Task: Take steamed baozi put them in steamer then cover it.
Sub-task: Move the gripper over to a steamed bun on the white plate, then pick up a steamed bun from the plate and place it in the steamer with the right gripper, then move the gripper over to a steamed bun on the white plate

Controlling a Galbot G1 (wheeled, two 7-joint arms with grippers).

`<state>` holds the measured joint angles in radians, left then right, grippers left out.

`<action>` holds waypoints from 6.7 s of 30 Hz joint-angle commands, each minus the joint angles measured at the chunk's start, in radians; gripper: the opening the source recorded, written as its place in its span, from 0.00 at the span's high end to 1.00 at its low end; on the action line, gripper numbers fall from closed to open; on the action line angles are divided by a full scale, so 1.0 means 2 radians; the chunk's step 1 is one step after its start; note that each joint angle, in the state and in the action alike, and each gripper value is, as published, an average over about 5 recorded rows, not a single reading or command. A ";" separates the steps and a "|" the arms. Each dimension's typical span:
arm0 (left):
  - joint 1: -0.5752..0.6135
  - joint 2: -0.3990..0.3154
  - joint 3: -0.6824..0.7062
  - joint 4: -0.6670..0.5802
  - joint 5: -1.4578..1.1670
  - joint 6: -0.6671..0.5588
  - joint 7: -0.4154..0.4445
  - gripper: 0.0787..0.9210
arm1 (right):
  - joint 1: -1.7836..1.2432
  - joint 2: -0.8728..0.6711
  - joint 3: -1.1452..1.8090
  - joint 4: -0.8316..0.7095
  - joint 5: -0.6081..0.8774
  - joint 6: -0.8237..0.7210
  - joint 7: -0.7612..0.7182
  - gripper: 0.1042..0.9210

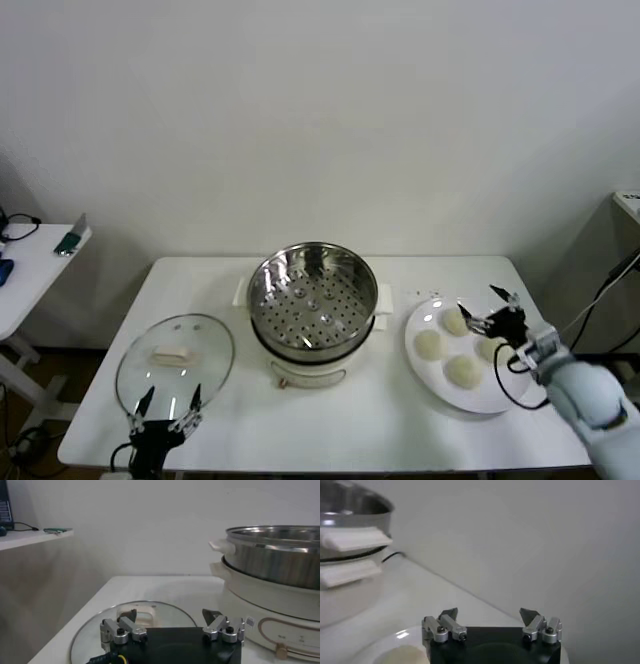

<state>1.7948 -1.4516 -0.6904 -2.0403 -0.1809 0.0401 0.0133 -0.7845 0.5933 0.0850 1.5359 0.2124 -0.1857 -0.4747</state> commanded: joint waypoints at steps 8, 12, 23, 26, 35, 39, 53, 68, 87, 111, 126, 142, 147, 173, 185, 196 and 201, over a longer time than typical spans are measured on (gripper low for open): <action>0.000 -0.003 0.005 0.003 0.008 -0.006 0.001 0.12 | 0.605 -0.054 -0.624 -0.212 -0.046 0.081 -0.355 0.12; 0.000 -0.002 0.005 0.004 0.008 -0.006 0.001 0.12 | 0.603 -0.019 -0.648 -0.229 -0.021 0.044 -0.335 0.12; -0.004 -0.001 0.001 0.008 0.007 -0.004 0.001 0.12 | 0.504 0.056 -0.585 -0.269 -0.013 -0.016 -0.292 0.12; -0.004 -0.001 0.000 0.009 0.006 -0.004 0.001 0.12 | 0.486 0.072 -0.572 -0.282 -0.015 -0.017 -0.289 0.12; -0.003 -0.001 -0.001 0.013 0.005 -0.005 0.000 0.12 | 0.446 0.118 -0.542 -0.331 -0.031 -0.010 -0.286 0.12; -0.002 -0.002 -0.001 0.014 0.005 -0.005 0.000 0.12 | 0.441 0.131 -0.537 -0.354 -0.045 -0.004 -0.286 0.12; -0.004 -0.002 -0.001 0.018 0.004 -0.005 -0.004 0.12 | 0.438 0.150 -0.533 -0.390 -0.057 0.009 -0.289 0.14; -0.005 -0.002 0.003 0.020 0.006 -0.006 -0.009 0.12 | 0.447 0.157 -0.536 -0.395 -0.061 0.038 -0.291 0.24; -0.001 0.007 0.006 0.012 0.008 -0.014 -0.009 0.12 | 0.820 0.241 -0.710 -0.197 0.033 0.296 -0.345 0.26; 0.000 0.002 0.005 0.000 0.007 -0.020 -0.011 0.12 | 0.597 0.446 -0.657 -0.403 -0.254 0.463 -0.257 0.26; -0.008 0.003 0.005 0.006 0.006 -0.019 -0.012 0.12 | 0.578 0.485 -0.646 -0.471 -0.270 0.499 -0.214 0.18; -0.003 0.006 0.009 -0.001 0.016 -0.016 -0.011 0.12 | 0.872 0.321 -0.878 -0.270 0.191 0.409 -0.341 0.12; -0.006 0.006 0.015 0.004 0.017 -0.017 -0.011 0.12 | 0.923 0.198 -0.987 -0.163 0.253 0.238 -0.324 0.12; -0.014 0.003 0.017 0.010 0.012 -0.018 -0.010 0.12 | 0.665 0.067 -0.908 -0.080 0.166 -0.091 -0.176 0.12; -0.014 -0.002 0.013 0.017 0.013 -0.020 -0.011 0.12 | 0.582 0.117 -0.834 -0.152 0.167 -0.094 -0.139 0.12; -0.014 -0.003 0.013 0.016 0.014 -0.019 -0.012 0.12 | 0.568 0.136 -0.816 -0.176 0.160 -0.090 -0.134 0.16; -0.013 -0.003 0.013 0.015 0.014 -0.020 -0.013 0.12 | 0.574 0.135 -0.815 -0.171 0.161 -0.089 -0.139 0.24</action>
<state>1.7687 -1.4566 -0.6644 -2.0084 -0.1535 0.0002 -0.0122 0.3990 0.8466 -1.5780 1.2173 0.5377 -0.3540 -0.7590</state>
